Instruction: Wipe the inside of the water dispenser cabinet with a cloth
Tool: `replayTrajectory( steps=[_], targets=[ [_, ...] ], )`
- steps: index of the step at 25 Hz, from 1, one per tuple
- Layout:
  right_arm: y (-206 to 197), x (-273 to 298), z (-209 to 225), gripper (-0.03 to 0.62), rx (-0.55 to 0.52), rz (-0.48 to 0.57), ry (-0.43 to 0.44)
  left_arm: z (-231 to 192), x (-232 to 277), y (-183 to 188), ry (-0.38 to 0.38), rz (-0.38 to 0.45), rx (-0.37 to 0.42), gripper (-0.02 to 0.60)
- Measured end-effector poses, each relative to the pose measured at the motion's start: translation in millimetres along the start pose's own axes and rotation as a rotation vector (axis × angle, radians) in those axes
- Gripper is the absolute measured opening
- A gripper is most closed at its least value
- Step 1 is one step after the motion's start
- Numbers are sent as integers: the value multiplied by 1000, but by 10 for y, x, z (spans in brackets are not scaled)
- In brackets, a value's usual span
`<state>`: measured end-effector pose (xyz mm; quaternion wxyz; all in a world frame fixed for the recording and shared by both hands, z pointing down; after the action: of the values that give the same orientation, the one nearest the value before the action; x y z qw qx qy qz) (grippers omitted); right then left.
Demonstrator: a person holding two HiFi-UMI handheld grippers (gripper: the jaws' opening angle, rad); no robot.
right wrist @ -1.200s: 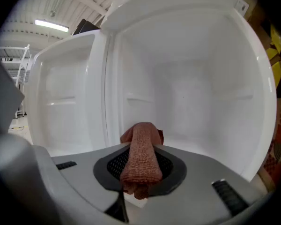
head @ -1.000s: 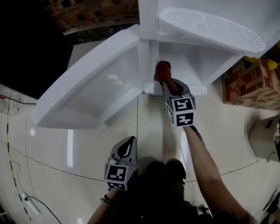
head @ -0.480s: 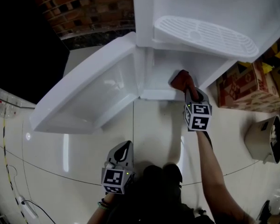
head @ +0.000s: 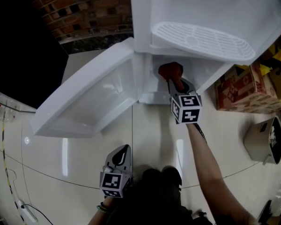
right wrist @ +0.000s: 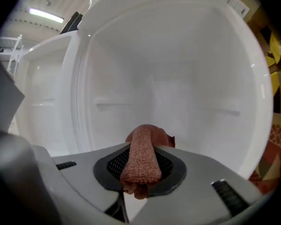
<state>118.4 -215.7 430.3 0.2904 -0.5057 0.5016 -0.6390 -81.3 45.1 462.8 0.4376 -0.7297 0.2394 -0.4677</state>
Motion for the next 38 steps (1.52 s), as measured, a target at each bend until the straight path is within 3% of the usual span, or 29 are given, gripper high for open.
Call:
replayTrajectory(
  steps=[6,8,13,19,22,28,31,34,38],
  targets=[
    [122,314,-331,72,26,13,99,-57,-11,-11,12,-2,-6,-21],
    [46,323,-211,72,16,-16,69,-67,-12,-17,16,-2,-10,-21],
    [-141,90,543,72,110,-69,-136,-63,-14,-18,11,-2,-9,-21],
    [-118,43,660,72,82,-77,-150,-21,-6,2,4,1,-5,-21],
    [86,14,514,72,85,-14,-113,-54,-23,-3,13,0,-7,-21],
    [1348,-307,-178,72,91,295,101,-60,-11,-1,18,-2,-7,-21],
    [1657,-436,-447,72,80,364,181,-36,-4,4,11,-2,-6,-21],
    [1547,-392,-579,72,57,327,209,-35,-8,15,12,2,-5,-21],
    [933,-236,-670,72,62,181,210,-59,-21,13,18,4,-12,-21]
  ],
)
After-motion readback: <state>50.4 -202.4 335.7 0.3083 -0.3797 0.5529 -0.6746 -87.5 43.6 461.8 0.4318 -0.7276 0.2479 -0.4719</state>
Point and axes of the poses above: the fingertips, and each gripper's own axes: x forward along the fingers, z to its right, y out of its top, the point moved 1 cm from there along -x, backward along the fingers, and after that the axes turned 1 degree about y, right-handed, at the moved point
